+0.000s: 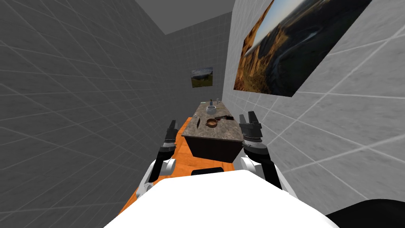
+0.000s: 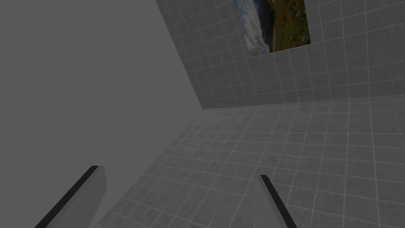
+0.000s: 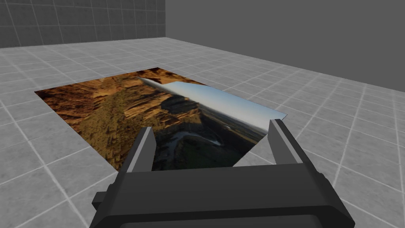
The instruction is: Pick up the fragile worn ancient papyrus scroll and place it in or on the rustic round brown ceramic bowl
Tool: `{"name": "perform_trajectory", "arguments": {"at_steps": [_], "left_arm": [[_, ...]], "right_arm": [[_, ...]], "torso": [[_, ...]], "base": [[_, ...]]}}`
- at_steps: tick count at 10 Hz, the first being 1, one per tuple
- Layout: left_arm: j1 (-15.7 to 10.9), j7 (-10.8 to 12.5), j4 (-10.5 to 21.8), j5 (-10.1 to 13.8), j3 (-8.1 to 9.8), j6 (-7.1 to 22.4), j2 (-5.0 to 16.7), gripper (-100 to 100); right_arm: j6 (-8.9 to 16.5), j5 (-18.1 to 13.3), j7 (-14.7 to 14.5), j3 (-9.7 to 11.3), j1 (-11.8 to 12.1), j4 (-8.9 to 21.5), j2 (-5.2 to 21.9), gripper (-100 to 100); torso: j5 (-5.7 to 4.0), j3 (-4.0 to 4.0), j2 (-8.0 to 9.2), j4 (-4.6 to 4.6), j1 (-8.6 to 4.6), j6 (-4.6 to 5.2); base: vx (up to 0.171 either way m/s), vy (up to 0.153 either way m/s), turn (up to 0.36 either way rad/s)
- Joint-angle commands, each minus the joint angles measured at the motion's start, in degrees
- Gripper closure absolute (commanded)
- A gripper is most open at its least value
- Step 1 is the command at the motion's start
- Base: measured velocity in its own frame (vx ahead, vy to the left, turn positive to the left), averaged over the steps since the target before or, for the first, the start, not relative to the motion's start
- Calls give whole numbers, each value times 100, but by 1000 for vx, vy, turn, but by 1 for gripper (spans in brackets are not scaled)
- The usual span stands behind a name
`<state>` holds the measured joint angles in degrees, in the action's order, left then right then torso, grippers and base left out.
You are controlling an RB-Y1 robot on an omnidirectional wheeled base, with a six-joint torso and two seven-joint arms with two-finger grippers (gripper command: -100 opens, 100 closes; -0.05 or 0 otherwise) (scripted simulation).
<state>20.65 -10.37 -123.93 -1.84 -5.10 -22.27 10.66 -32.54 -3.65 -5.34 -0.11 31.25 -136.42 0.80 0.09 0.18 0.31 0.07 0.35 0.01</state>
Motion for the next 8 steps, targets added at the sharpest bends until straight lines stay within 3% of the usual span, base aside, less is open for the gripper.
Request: {"name": "perform_trajectory", "arguments": {"at_steps": [1,3,6,8], "left_arm": [[-237,-203,275,44,-87,197,222,-100],[-586,-478,634,82,-241,460,454,-100],[-771,-622,875,102,-323,595,564,-100],[-1130,-917,1316,143,-500,868,768,-100]], "right_arm": [[0,0,0,0,0,0,0,0],[0,0,0,0,0,0,0,0],[0,0,0,0,1,0,0,0],[0,0,0,0,1,0,0,0]], "torso": [[0,0,0,0,0,0],[-1,-6,-10,-2,-2,0],[-4,-12,-20,-4,-18,-1],[-6,-15,-26,-6,-24,-1]], "base": [[-72,75,-98],[-62,77,-98],[-37,35,-35],[-35,24,-55]]}}
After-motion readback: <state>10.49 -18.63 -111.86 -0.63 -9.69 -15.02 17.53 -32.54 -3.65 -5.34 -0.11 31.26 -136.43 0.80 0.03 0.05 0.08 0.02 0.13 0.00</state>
